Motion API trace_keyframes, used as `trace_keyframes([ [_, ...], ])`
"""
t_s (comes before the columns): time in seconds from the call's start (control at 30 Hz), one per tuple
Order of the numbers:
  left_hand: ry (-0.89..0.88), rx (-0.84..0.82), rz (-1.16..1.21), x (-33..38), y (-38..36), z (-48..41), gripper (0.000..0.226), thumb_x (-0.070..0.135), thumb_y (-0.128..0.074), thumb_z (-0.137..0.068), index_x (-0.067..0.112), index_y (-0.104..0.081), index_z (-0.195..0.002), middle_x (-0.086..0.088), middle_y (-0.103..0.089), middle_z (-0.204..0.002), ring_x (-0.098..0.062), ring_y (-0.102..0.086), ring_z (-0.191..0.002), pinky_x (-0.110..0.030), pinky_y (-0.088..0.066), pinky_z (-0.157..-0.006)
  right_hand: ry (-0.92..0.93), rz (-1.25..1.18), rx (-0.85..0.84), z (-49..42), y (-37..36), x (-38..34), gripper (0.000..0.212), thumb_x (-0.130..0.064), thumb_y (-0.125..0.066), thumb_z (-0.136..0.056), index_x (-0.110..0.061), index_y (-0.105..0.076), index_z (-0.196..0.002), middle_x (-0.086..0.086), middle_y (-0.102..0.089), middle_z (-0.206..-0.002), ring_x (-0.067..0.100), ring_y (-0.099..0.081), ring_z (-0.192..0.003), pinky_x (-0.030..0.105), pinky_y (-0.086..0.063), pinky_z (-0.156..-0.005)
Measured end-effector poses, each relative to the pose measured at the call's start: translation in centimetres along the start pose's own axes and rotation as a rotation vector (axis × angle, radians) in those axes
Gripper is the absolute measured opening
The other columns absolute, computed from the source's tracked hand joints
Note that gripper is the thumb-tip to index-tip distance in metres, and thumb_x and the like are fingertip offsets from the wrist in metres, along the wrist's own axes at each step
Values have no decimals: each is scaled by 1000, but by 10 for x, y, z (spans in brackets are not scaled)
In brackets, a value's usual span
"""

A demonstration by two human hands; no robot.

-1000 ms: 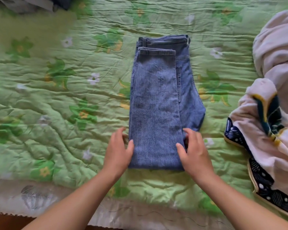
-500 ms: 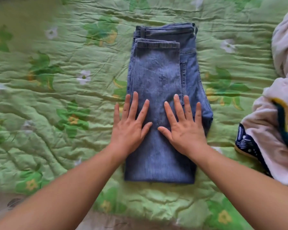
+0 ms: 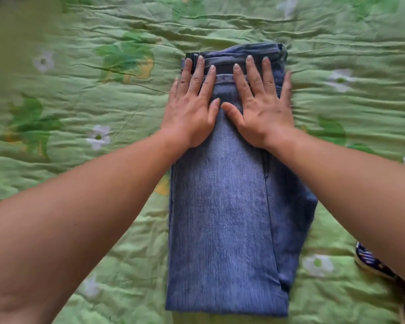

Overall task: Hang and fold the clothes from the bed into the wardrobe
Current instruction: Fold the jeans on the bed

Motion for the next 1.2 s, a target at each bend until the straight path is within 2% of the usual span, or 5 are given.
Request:
trace_keyframes([
  [0.77, 87, -154, 72, 23, -30, 276, 73, 61, -36, -98, 36, -4, -159, -19, 9, -167, -31, 4, -155, -45, -6, -126, -192, -35, -289, 260, -12, 15, 84, -82, -15, -89, -44, 19, -155, 10, 35, -162, 35, 24, -151, 55, 6, -123],
  [0.9, 221, -70, 430, 31, -16, 323, 55, 28, -62, -98, 23, -46, -150, -20, -36, -151, -33, -38, -137, -47, -33, -115, -458, -451, -130, 315, 4, 4, 79, -40, -65, -94, -32, -23, -159, 22, -18, -161, 37, -22, -148, 43, -20, -120],
  [0.97, 400, -17, 764, 25, -8, 320, 39, 6, -53, -100, 20, -60, -135, -14, -52, -130, -22, -52, -117, -46, -42, -109, -573, -827, -52, 322, 10, 1, 58, -13, -64, -94, -31, -48, -147, 13, -49, -135, 29, -54, -119, 33, -41, -102],
  [1.07, 646, -186, 1286, 15, -6, 308, 52, -12, -30, -97, 19, -65, -122, -6, -67, -107, -25, -62, -90, -45, -59, -82, -708, -1401, -299, 318, 13, -6, 61, 10, -47, -96, -34, -59, -135, 11, -59, -105, 25, -53, -81, 32, -49, -62],
  [1.2, 156, -144, 845, 7, 21, 297, 67, -29, -41, -77, 14, -70, -119, -8, -68, -109, -26, -64, -90, -24, -54, -80, -681, -1538, -608, 302, 24, 3, 80, 27, -34, -75, -24, -72, -124, 13, -63, -89, 28, -51, -68, 29, -49, -54],
])
Point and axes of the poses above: each hand's wrist, its own z-axis away from the middle knuckle, its own y-axis out of the back of the hand, x = y × z, the point moved 4 cm from there along -z, towards the middle knuckle
